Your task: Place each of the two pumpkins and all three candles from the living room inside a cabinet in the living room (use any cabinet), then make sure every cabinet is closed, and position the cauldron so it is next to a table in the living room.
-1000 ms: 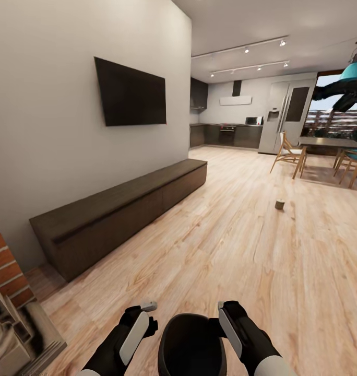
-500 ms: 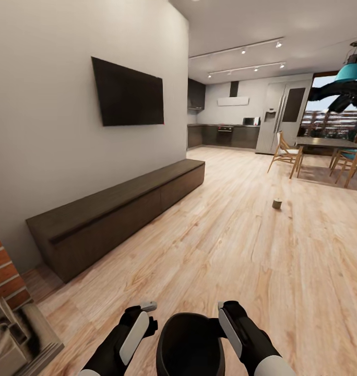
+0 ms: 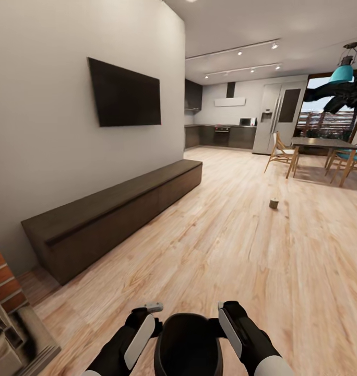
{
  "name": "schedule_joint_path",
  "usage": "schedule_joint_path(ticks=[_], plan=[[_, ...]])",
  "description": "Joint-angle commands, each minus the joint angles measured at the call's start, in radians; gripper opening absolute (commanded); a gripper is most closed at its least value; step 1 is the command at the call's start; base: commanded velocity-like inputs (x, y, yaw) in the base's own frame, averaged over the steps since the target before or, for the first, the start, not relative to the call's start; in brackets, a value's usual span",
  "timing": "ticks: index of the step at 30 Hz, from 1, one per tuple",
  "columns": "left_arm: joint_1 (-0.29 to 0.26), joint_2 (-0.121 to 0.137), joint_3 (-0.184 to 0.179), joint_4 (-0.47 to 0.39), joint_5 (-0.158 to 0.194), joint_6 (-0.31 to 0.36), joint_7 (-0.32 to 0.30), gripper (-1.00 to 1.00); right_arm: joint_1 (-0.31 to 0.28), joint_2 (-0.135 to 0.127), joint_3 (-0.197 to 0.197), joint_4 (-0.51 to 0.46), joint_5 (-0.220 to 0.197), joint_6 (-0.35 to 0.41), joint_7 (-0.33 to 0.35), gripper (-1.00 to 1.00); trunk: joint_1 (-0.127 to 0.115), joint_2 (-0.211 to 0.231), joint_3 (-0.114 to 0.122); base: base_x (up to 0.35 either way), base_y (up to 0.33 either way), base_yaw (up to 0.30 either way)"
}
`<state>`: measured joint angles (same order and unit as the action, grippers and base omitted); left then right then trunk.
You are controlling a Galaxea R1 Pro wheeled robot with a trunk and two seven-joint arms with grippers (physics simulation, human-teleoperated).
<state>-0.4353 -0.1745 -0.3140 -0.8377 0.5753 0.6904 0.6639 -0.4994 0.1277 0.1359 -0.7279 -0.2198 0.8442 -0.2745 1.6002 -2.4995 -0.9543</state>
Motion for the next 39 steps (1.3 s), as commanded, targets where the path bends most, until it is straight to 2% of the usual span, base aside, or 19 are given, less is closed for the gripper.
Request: schedule_joint_path(ticks=[1,3,20,32,35,39], plan=[[0.0,0.0,-0.001,-0.001,0.009,0.001,0.009,1.0,-0.001,0.0,0.003,-0.001,-0.01,0.003,-0.009,1.0,0.0,0.0,0.0,0.0,0.0,-0.19],[0.0,0.0,-0.002,0.0,0.009,0.001,0.011,1.0,-0.001,0.0,0.004,-0.001,-0.011,0.003,-0.01,1.0,0.0,0.0,0.0,0.0,0.0,-0.087],[0.0,0.0,-0.002,0.0,0.009,0.0,0.013,1.0,-0.001,0.0,0.005,-0.001,-0.009,0.0,-0.009,1.0,0.007,-0.004,-0.065,0.0,0.0,-0.005],[0.0,0.0,-0.005,0.0,0.006,-0.011,0.01,1.0,-0.001,0.0,0.007,-0.001,-0.001,-0.066,-0.01,1.0,0.012,-0.007,-0.107,0.0,0.0,0.0],[0.0,0.0,-0.026,0.0,0.006,-0.026,0.008,1.0,-0.001,0.0,0.008,-0.001,0.0,-0.087,-0.01,1.0,0.012,-0.007,-0.107,0.0,0.0,0.0],[0.0,0.0,-0.078,0.0,0.006,-0.068,0.008,1.0,-0.001,0.0,0.009,-0.001,0.002,-0.097,-0.011,1.0,0.012,-0.007,-0.107,0.0,0.0,0.0]])
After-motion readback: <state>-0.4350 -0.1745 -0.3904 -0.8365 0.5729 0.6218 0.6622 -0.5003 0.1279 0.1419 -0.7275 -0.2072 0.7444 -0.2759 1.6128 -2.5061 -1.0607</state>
